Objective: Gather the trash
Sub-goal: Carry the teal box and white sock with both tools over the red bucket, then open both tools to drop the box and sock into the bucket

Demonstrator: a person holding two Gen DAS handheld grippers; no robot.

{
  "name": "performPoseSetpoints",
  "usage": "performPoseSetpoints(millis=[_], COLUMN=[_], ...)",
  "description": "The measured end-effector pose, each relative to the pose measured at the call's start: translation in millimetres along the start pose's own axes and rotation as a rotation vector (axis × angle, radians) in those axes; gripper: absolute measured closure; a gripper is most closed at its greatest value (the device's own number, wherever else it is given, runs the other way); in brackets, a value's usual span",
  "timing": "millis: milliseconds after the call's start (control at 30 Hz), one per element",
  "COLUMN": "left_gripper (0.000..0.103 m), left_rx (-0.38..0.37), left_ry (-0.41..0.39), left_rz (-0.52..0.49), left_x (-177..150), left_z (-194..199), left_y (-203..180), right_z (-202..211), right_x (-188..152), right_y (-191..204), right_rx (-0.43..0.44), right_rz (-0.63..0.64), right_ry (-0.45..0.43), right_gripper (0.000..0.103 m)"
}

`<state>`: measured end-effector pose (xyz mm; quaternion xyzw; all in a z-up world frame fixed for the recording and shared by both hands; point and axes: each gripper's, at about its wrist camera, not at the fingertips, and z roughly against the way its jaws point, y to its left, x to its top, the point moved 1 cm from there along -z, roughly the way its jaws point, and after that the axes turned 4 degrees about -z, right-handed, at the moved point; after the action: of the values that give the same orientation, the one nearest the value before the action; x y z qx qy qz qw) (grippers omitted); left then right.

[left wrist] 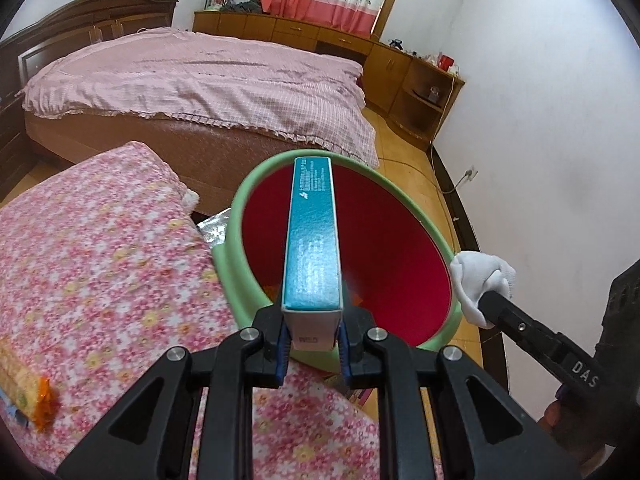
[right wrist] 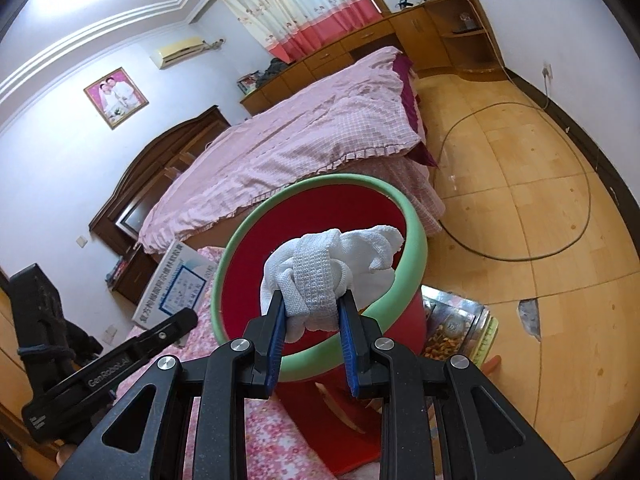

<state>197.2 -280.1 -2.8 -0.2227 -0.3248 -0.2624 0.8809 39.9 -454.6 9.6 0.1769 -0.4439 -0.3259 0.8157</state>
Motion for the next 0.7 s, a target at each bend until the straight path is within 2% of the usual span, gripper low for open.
performPoseSetpoints(millis=[300, 333, 400, 467, 700], left_gripper=[0.084, 0.084, 0.073, 0.07, 0.069], left_rx=[0.004, 0.003, 0.002, 0.008, 0.032], left_ry=[-0.002, 0.0, 0.005, -0.001, 0.004], left_rz=[-0.011, -0.011, -0.006, -0.001, 0.043], left_x=[1, 1, 1, 1, -1], left_z=[-11, -11, -12, -10, -3], left_y=[-4, -3, -3, -2, 12], right_z=[-6, -7, -8, -10, -20], right_x=[1, 1, 2, 2, 4], right_y=[-4, -5, -4, -4, 4], right_rx=[-0.007, -0.007, -0.009, -0.008, -0.008], right_rz=[-0.004, -0.003, -0.003, -0.001, 0.035], right_ry=[0.005, 0.006, 0.008, 0.01, 0.023], right_gripper=[0.078, 0.078, 0.078, 0.078, 0.078])
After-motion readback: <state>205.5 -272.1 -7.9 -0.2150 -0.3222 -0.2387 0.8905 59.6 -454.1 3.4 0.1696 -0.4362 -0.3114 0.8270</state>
